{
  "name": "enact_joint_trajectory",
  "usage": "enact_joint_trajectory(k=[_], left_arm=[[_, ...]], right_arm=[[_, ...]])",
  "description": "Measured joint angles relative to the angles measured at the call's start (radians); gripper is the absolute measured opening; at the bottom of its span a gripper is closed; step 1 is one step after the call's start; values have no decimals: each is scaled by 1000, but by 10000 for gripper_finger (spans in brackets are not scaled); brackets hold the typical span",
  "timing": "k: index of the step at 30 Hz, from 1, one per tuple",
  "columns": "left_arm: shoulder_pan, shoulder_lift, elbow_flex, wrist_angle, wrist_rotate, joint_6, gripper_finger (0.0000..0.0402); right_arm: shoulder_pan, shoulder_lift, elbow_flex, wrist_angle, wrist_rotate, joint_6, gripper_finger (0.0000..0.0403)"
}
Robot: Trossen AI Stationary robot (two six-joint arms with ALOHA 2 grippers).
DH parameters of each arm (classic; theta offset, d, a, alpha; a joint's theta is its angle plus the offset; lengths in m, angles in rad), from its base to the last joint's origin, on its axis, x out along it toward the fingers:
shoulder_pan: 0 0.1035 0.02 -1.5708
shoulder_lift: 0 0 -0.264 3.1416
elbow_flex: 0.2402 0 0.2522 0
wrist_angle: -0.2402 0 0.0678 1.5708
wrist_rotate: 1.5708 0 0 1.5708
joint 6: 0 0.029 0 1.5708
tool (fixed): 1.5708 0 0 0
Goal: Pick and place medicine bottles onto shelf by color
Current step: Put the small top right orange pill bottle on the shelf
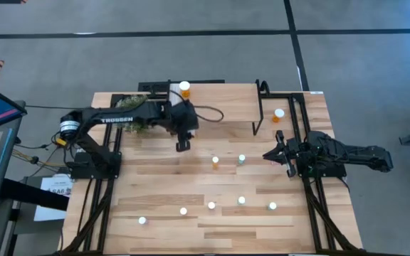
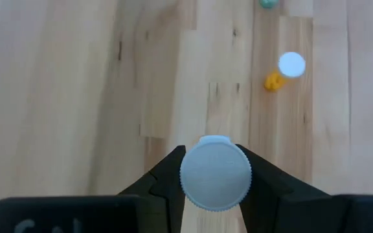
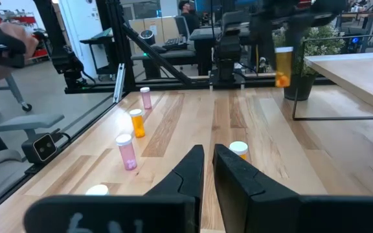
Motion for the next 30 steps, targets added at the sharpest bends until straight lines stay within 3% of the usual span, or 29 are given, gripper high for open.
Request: enact_joint_trajectory(k=[7, 24, 30], left_arm=[[77, -37, 0, 10, 80, 9, 100], [189, -74, 0, 5, 77, 25, 100], [233, -74, 0, 11, 14, 49, 100]], right_arm=[[0, 0, 0, 0, 0, 0, 61], [0, 0, 0, 0, 0, 0, 61], [0, 0, 0, 0, 0, 0, 61]])
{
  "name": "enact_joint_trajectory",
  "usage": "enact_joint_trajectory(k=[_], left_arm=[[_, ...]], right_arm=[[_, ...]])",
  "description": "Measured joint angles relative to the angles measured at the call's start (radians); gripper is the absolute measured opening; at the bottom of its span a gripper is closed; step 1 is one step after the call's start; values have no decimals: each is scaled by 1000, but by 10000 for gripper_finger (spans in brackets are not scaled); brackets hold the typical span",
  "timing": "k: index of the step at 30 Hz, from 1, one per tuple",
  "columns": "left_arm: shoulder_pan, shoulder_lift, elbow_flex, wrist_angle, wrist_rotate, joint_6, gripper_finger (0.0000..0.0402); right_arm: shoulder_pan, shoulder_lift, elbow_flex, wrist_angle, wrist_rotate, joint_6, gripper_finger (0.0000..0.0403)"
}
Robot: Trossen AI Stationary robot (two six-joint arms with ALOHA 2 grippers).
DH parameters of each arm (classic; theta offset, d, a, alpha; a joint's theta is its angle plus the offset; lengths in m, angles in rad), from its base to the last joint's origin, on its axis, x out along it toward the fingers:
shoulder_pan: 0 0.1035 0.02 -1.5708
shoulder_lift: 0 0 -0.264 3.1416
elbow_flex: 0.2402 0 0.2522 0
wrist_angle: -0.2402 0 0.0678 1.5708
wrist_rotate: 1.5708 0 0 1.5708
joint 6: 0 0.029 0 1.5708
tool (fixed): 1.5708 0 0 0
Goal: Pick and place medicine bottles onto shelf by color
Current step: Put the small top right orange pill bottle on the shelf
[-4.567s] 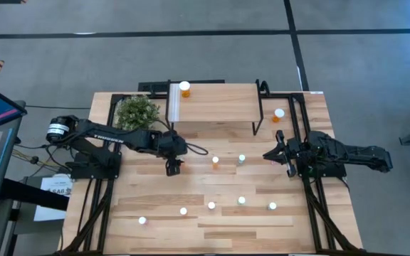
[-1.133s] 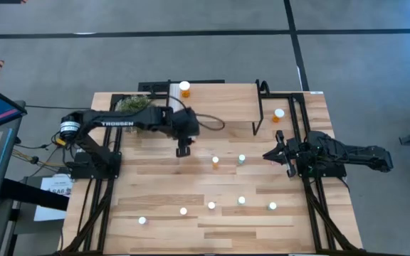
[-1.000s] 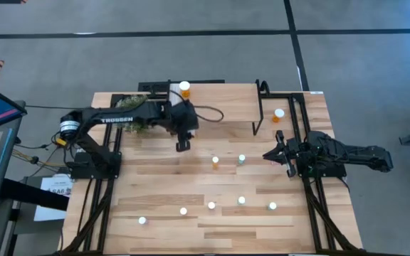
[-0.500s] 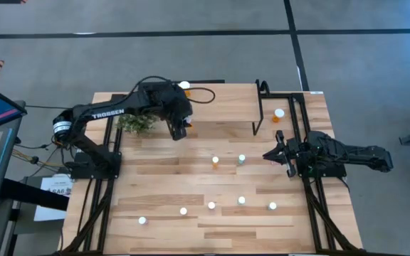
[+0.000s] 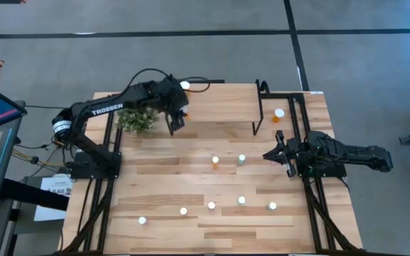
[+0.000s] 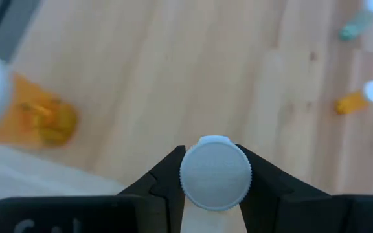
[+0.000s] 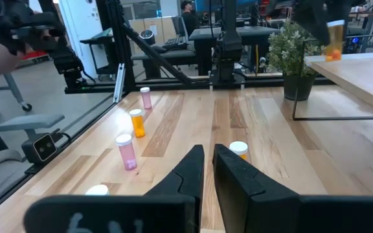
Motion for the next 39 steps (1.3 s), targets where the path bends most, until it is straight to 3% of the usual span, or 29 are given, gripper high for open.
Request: enact_joint_trajectory(k=[10, 20, 39], left_arm=[[78, 0, 115, -33, -25, -2, 100], [87, 96, 269, -211, -26, -5, 100], [104, 155, 238, -183, -41, 17, 100]], right_arm=[[0, 0, 0, 0, 0, 0, 61], [0, 0, 0, 0, 0, 0, 61], [0, 0, 0, 0, 0, 0, 61]])
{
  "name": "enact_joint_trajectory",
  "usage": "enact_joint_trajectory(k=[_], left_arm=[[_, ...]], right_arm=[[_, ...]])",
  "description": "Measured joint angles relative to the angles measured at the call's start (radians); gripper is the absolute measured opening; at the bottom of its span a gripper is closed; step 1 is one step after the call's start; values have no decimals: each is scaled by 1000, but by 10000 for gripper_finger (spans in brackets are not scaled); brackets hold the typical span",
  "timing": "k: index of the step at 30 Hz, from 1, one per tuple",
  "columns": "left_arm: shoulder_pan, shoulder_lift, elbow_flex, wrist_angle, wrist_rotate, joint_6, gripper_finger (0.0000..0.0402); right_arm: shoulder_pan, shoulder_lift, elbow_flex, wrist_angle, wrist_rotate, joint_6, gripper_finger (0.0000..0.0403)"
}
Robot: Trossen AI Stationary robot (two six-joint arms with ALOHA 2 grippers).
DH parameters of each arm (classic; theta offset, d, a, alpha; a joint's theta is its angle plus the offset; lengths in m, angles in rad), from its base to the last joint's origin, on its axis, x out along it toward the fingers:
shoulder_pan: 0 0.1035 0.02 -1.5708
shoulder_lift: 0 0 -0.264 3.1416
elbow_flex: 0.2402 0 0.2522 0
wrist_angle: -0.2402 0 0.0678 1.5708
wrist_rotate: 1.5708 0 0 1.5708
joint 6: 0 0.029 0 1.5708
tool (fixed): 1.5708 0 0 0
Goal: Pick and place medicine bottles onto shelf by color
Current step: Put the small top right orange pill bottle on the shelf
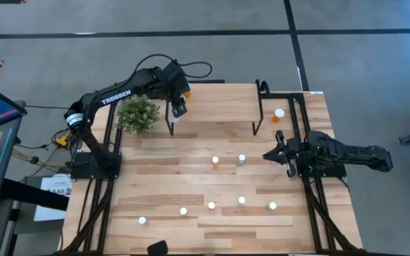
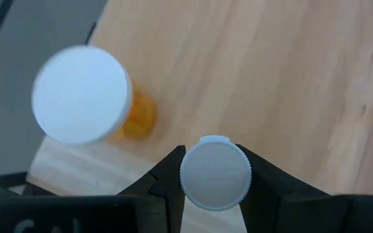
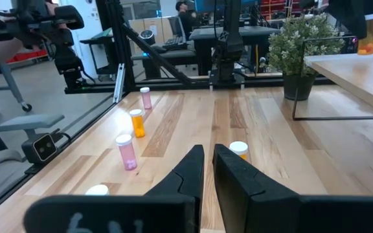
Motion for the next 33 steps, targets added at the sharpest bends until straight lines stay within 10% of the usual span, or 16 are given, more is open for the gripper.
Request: enact_joint_trajectory(k=[33], left_arm=[[-1, 42, -1, 51, -27, -1, 174]], right_arm=[[0, 0, 0, 0, 0, 0, 61]])
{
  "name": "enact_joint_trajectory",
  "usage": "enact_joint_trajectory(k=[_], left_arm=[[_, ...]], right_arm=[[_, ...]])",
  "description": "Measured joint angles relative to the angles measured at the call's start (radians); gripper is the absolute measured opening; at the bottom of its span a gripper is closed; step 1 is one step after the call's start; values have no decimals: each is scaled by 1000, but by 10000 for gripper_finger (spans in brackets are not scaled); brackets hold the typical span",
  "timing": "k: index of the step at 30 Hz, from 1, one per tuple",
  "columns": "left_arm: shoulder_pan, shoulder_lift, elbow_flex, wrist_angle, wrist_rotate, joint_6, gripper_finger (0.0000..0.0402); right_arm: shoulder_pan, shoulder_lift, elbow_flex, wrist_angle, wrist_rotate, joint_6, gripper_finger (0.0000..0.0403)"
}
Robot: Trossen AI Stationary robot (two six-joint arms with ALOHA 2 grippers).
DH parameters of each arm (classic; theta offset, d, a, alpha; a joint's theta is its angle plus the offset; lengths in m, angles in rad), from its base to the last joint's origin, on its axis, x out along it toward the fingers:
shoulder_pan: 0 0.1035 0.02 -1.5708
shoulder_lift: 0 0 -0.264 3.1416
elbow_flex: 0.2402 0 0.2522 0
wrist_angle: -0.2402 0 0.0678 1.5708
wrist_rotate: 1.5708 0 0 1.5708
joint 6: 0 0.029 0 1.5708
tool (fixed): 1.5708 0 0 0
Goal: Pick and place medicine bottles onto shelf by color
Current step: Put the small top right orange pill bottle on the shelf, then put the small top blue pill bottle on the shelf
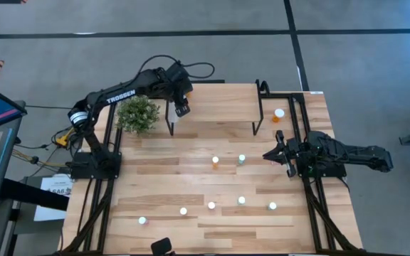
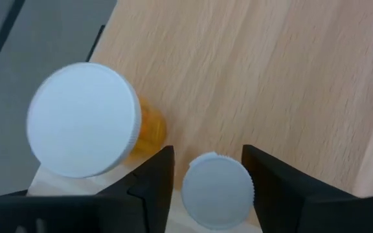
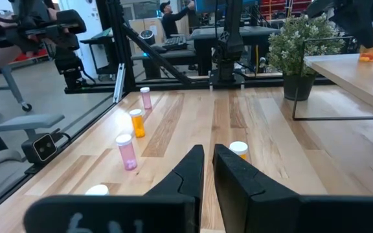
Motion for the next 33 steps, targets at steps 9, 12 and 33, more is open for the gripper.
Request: enact_joint_trajectory(k=[9, 12, 33], left_arm=[[0, -39, 0, 7, 0, -6, 211], [0, -65, 0, 17, 0, -6, 216], [-49, -482, -345, 447, 220, -135, 218]], right_arm=[[0, 0, 0, 0, 0, 0, 61], [0, 0, 0, 0, 0, 0, 61], [0, 0, 0, 0, 0, 0, 61]])
